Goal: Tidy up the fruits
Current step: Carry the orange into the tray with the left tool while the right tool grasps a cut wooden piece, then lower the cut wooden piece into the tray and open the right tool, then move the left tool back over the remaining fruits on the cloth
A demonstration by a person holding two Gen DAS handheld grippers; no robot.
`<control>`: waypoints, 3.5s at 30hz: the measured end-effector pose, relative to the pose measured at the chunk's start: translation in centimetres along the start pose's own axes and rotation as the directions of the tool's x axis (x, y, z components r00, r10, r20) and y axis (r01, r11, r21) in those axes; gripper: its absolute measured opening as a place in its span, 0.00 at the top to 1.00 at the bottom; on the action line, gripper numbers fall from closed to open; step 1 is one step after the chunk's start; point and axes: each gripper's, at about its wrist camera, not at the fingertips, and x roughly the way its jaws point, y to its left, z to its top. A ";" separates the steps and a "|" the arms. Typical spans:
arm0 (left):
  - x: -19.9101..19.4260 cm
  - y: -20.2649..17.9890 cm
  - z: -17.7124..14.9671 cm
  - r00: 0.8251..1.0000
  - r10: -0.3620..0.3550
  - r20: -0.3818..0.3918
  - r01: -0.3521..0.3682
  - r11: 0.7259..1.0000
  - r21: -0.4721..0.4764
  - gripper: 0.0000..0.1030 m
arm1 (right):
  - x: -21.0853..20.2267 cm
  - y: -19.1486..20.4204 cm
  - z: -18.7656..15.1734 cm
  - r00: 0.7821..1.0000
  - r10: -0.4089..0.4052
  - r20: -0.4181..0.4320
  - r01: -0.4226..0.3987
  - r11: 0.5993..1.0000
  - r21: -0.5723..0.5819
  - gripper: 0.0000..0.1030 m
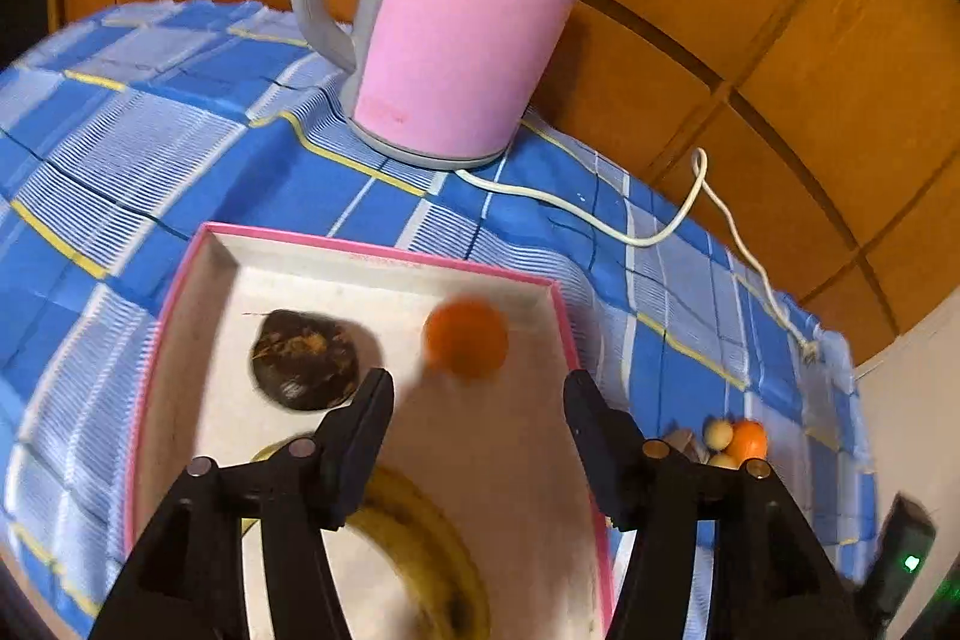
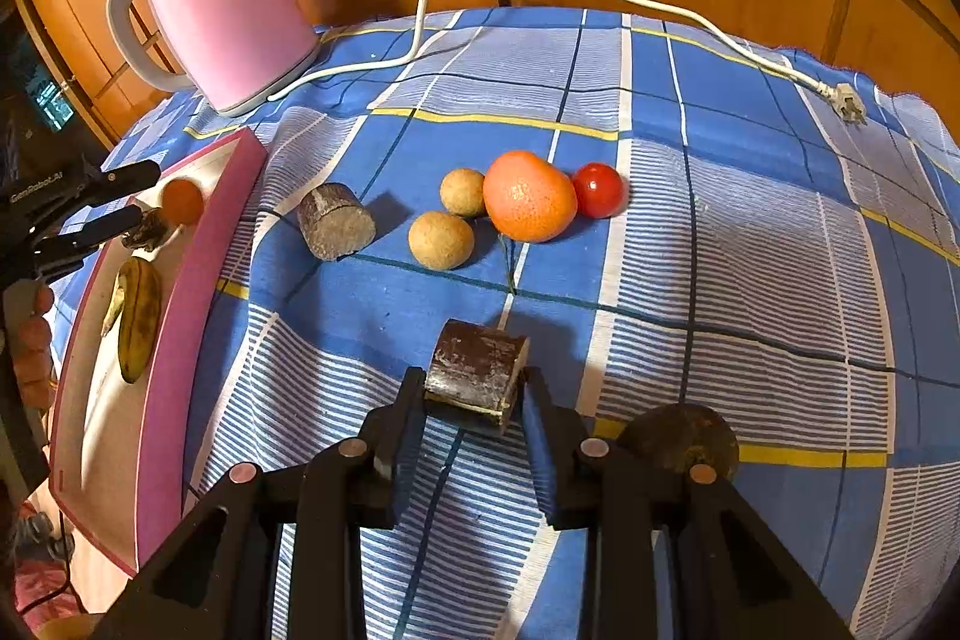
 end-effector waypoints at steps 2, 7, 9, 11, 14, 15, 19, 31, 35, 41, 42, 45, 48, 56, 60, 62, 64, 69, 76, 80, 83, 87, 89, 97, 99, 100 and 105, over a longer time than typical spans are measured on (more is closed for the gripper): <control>-1.3 -0.4 -0.9 0.999 0.023 0.025 -0.024 0.999 0.029 0.42 | 0.1 0.0 -0.1 1.000 -0.001 0.000 0.001 1.000 -0.002 0.70; -4.6 -0.2 -4.2 0.996 0.073 0.054 -0.075 0.996 0.039 0.42 | 0.0 0.1 0.0 1.000 -0.004 0.007 0.004 1.000 0.002 0.70; -5.5 0.1 -5.7 0.994 0.095 0.049 -0.097 0.994 0.040 0.42 | 0.0 0.1 0.0 1.000 -0.007 0.009 0.007 1.000 -0.002 0.70; -6.2 0.0 -6.8 0.993 0.106 0.055 -0.109 0.993 0.047 0.41 | 0.0 0.2 0.0 1.000 -0.008 0.010 0.008 1.000 -0.007 0.70; -7.2 -0.3 -8.0 0.990 0.124 0.072 -0.129 0.988 0.080 0.37 | 0.0 0.3 0.0 1.000 -0.011 0.013 0.012 1.000 -0.019 0.70; -7.6 -0.5 -8.2 0.989 0.124 0.078 -0.132 0.987 0.095 0.36 | 0.0 0.3 0.0 1.000 -0.014 0.012 0.014 1.000 -0.021 0.71; -8.5 -0.9 -8.5 0.984 0.142 0.108 -0.155 0.980 0.127 0.33 | -0.4 0.6 0.0 1.000 -0.010 0.017 0.010 1.000 -0.019 0.71; -9.9 -0.8 -8.5 0.981 0.140 0.135 -0.157 0.980 0.125 0.29 | -2.4 3.3 -0.3 0.997 0.074 0.028 -0.072 0.996 -0.060 0.71; -10.0 -0.6 -8.7 0.980 0.141 0.138 -0.158 0.980 0.120 0.29 | -2.5 5.5 0.1 0.991 0.132 0.018 -0.129 0.985 -0.110 0.71; -10.1 0.4 -8.8 0.981 0.143 0.130 -0.156 0.983 0.101 0.29 | -2.5 9.8 0.8 0.972 0.235 -0.019 -0.234 0.954 -0.188 0.71; -10.0 0.6 -8.9 0.982 0.143 0.125 -0.155 0.983 0.095 0.29 | -2.4 10.6 1.1 0.967 0.253 -0.029 -0.254 0.946 -0.201 0.71; -10.1 1.3 -9.0 0.982 0.146 0.117 -0.155 0.985 0.075 0.29 | -2.0 12.9 1.7 0.957 0.287 -0.049 -0.291 0.927 -0.235 0.71; -10.1 2.1 -9.3 0.981 0.160 0.111 -0.167 0.984 0.061 0.29 | -1.1 14.8 2.5 0.956 0.287 -0.063 -0.293 0.919 -0.263 0.71; -10.0 3.3 -9.8 0.980 0.178 0.094 -0.182 0.982 0.039 0.29 | 2.0 17.9 4.9 0.962 0.257 -0.093 -0.273 0.914 -0.299 0.75; -10.0 3.5 -9.8 0.980 0.176 0.093 -0.180 0.983 0.038 0.29 | 3.0 18.8 6.0 0.971 0.226 -0.077 -0.239 0.919 -0.314 0.75; -9.9 3.5 -9.8 0.980 0.176 0.093 -0.180 0.983 0.037 0.29 | 2.7 18.4 6.6 0.960 0.275 -0.053 -0.278 0.919 -0.280 0.74; -9.7 3.4 -9.8 0.981 0.173 0.086 -0.177 0.983 0.038 0.29 | 2.0 17.8 7.1 0.951 0.307 -0.032 -0.305 0.923 -0.236 0.67; -9.8 2.7 -10.0 0.982 0.167 0.092 -0.173 0.983 0.054 0.29 | 0.5 16.1 7.0 0.957 0.288 0.020 -0.279 0.941 -0.191 0.66; -9.7 1.6 -10.2 0.985 0.152 0.088 -0.159 0.984 0.079 0.29 | -1.6 12.8 3.3 0.971 0.237 0.045 -0.226 0.959 -0.169 0.66; -9.7 0.9 -10.4 0.986 0.146 0.086 -0.153 0.984 0.094 0.29 | -2.3 11.5 1.3 0.984 0.174 0.046 -0.163 0.970 -0.180 0.66; -10.0 0.3 -10.4 0.985 0.142 0.093 -0.153 0.982 0.115 0.29 | -2.4 10.3 -0.4 0.990 0.135 0.028 -0.129 0.978 -0.164 0.66; -10.4 -0.4 -10.5 0.985 0.136 0.103 -0.150 0.979 0.138 0.29 | -2.4 8.9 -1.8 0.994 0.107 0.013 -0.104 0.985 -0.140 0.66; -10.4 -0.8 -10.6 0.986 0.132 0.100 -0.146 0.978 0.147 0.29 | -2.8 8.2 -2.3 0.995 0.096 0.021 -0.093 0.987 -0.129 0.66; -10.1 -2.6 -11.1 0.990 0.109 0.086 -0.124 0.973 0.196 0.29 | -4.0 5.9 -4.0 0.998 0.053 0.035 -0.049 0.993 -0.104 0.66; -9.9 -3.2 -11.2 0.992 0.098 0.080 -0.113 0.969 0.221 0.29 | -4.2 5.2 -4.4 0.999 0.037 0.038 -0.033 0.996 -0.088 0.66; -9.8 -3.6 -11.3 0.993 0.092 0.075 -0.108 0.967 0.232 0.29 | -4.2 4.9 -4.5 0.999 0.027 0.041 -0.023 0.996 -0.082 0.66; -9.4 -5.4 -11.7 0.998 0.044 0.052 -0.057 0.954 0.295 0.29 | -4.5 3.0 -5.7 0.999 -0.012 0.033 0.013 0.999 -0.042 0.66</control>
